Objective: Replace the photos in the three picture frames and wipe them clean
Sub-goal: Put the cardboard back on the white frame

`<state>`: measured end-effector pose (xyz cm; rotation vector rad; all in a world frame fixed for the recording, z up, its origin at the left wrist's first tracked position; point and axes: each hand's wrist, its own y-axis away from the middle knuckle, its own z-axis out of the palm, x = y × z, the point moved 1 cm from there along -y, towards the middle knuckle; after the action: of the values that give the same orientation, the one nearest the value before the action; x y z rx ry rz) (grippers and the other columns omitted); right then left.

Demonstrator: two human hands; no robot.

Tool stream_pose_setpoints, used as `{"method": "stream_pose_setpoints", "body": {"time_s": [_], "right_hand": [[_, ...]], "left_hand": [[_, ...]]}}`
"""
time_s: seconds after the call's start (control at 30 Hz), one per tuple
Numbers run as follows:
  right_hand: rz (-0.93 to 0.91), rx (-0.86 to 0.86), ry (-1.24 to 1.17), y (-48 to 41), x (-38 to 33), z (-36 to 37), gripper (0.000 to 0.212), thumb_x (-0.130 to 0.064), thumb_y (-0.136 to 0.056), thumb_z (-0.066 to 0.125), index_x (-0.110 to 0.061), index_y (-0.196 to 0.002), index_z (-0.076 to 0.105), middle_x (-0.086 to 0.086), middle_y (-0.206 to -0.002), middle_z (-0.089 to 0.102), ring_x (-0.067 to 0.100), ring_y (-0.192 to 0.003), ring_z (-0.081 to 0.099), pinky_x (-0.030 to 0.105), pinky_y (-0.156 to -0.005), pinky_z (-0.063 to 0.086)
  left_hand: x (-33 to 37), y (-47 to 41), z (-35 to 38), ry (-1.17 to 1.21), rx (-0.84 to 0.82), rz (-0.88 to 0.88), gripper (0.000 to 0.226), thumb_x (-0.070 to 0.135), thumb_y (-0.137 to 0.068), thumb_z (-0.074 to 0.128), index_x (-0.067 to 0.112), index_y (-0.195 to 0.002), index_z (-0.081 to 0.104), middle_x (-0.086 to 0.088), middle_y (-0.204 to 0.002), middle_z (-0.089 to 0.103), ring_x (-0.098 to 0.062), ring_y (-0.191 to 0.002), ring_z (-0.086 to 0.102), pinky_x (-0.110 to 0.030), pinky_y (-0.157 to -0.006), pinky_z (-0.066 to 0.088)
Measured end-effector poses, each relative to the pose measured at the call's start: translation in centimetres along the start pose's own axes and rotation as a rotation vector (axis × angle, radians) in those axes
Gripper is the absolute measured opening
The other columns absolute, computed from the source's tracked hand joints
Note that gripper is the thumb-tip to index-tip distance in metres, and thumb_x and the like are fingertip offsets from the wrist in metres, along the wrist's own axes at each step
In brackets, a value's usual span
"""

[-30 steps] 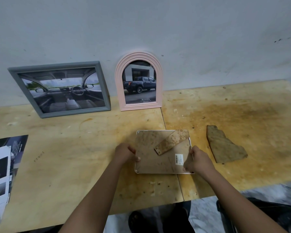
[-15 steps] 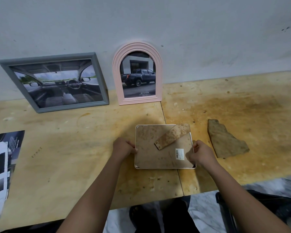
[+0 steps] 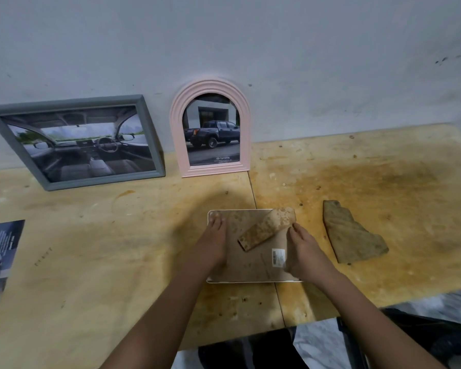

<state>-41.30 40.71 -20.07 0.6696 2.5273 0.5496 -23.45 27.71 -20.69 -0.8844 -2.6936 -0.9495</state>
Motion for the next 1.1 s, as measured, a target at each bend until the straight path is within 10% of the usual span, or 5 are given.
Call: {"method": "stream_pose_setpoints", "body": {"time_s": [0.33,0.5,0.73,1.1], "right_hand": [[-0.166,-0.072,-0.014,-0.8,0.1,-0.3,0.108,-0.011,-0.07,0.074,-0.015,-0.148,0.0,-0.003,-0.155,0.004,0.019,-0.145,-0.005,0.04,-0.117,0.008],[-0.305,0.059,0.035,-0.3,-0.4,-0.5,0.109,-0.02,-0.061,0.08,-0.035,-0.144,0.011,-0.014,-0.15,0.007,0.017,-0.129,0.034,0.036,-0.092,0.051],[-0.442,-0.084,0.404,-1.9,-2.6,-2.3,0.081,-0.027,-0.079,0.067,-0.019,-0.146,0.022,0.004,-0.154,0.017,0.025,-0.142,0.009,0.033,-0.114,0.016],[-0.327,-0.261,0.448,-4.4,-2.5,-1.7,0.101,-0.031,-0.063,0.083,-0.021,-0.145,0.025,0.006,-0.153,0.022,0.028,-0.14,0.02,0.039,-0.112,0.026]], "left_hand": [[0.8,-0.7,0.0,-0.136,-0.068,-0.067,0.107,0.016,-0.078,0.073,0.0,-0.147,-0.006,-0.013,-0.155,-0.019,-0.026,-0.146,-0.011,-0.037,-0.114,0.025],[1.7,-0.2,-0.2,-0.077,0.066,-0.055,0.079,0.005,-0.087,0.057,0.005,-0.148,0.008,-0.011,-0.159,-0.002,-0.028,-0.147,0.0,-0.039,-0.112,0.032],[1.9,-0.5,-1.1,-0.251,-0.01,0.104,0.096,0.001,-0.08,0.067,0.014,-0.15,0.003,-0.002,-0.159,-0.006,-0.021,-0.147,0.002,-0.037,-0.113,0.025],[1.8,-1.0,-1.0,-0.265,-0.096,0.105,0.099,0.007,-0.077,0.071,0.014,-0.151,0.005,-0.004,-0.159,-0.006,-0.025,-0.147,0.005,-0.038,-0.112,0.026]]}}
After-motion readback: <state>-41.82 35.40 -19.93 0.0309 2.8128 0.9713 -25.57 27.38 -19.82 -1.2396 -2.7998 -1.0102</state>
